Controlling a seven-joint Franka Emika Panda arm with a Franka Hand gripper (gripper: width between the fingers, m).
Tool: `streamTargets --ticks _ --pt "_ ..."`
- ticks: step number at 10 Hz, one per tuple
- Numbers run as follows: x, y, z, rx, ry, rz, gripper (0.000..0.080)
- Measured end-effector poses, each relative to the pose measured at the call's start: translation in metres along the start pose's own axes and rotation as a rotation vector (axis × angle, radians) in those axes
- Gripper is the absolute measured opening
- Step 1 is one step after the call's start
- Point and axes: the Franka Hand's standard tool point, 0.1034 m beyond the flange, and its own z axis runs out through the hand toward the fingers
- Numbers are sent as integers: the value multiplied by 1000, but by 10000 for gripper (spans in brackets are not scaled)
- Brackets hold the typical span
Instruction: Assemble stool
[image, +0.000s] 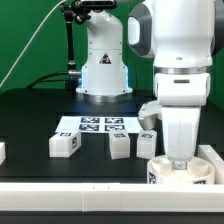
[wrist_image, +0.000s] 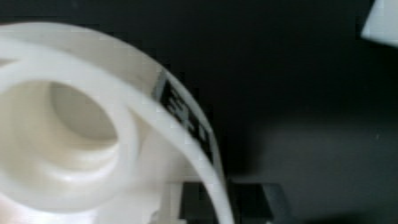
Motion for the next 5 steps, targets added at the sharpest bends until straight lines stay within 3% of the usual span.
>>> streamTargets --ticks 5 --pt "0 -1 0 6 -3 12 29"
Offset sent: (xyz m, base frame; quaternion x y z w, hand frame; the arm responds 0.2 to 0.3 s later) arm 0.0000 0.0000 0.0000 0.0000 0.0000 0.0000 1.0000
